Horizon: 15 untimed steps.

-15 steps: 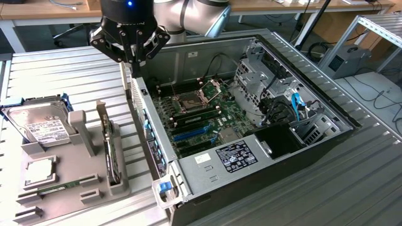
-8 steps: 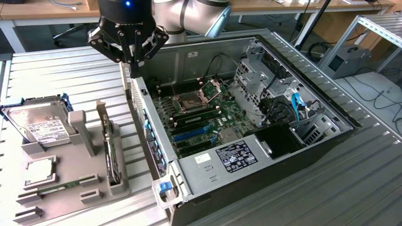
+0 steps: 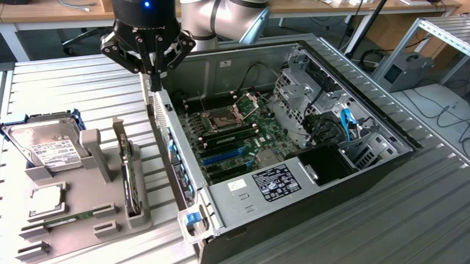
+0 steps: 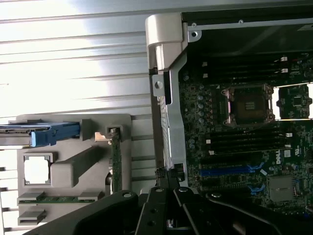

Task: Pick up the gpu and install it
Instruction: 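Reach for the gpu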

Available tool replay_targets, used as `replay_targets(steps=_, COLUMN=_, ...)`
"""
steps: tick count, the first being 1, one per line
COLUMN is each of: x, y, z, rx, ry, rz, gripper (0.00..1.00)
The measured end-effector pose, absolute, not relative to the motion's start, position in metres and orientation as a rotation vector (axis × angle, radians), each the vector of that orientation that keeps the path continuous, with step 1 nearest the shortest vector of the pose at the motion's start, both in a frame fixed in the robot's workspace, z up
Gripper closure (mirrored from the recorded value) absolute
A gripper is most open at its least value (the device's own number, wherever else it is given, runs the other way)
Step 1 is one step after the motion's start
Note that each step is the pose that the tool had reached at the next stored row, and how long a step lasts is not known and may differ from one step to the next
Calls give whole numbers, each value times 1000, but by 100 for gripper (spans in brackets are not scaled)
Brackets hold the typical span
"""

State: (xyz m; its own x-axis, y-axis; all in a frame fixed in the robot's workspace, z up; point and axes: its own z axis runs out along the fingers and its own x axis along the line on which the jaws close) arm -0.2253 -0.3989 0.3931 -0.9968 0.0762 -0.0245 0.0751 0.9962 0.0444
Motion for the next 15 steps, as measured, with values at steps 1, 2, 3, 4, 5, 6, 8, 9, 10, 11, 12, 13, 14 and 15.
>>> replay_targets(steps=1, x=-226, y=-399, z=393, rx=118, ry=3112, rz=68, gripper=89)
replay_targets(steps=2, x=-226, y=-399, z=393, rx=118, ry=3113, rz=68, gripper=89)
replay_targets(steps=3, x=-226, y=-399, z=393, rx=118, ry=3112, rz=68, gripper=89)
replay_targets(steps=4, x=-227, y=-399, z=393, rx=118, ry=3112, rz=68, gripper=89)
replay_targets(steps=5, x=-227, y=-399, z=393, rx=118, ry=3113, rz=68, gripper=89)
replay_targets(steps=6, x=-227, y=-399, z=393, rx=118, ry=3112, rz=68, gripper=89)
replay_targets(steps=8, x=-228, y=-399, z=393, rx=118, ry=3112, rz=68, gripper=89)
replay_targets(steps=9, x=-228, y=-399, z=393, rx=118, ry=3112, rz=68, gripper=89)
replay_targets(steps=10, x=-228, y=-399, z=393, rx=118, ry=3112, rz=68, gripper=89)
replay_targets(steps=11, x=-228, y=-399, z=393, rx=118, ry=3112, rz=68, gripper=89)
replay_targets(steps=12, x=-228, y=-399, z=393, rx=118, ry=3113, rz=68, gripper=89)
replay_targets(steps=13, x=-229, y=-399, z=393, rx=118, ry=3113, rz=68, gripper=89)
replay_targets(steps=14, x=-229, y=-399, z=393, rx=118, ry=3113, rz=68, gripper=89)
replay_targets(steps=15, x=-229, y=-399, z=393, rx=118, ry=3112, rz=68, gripper=89)
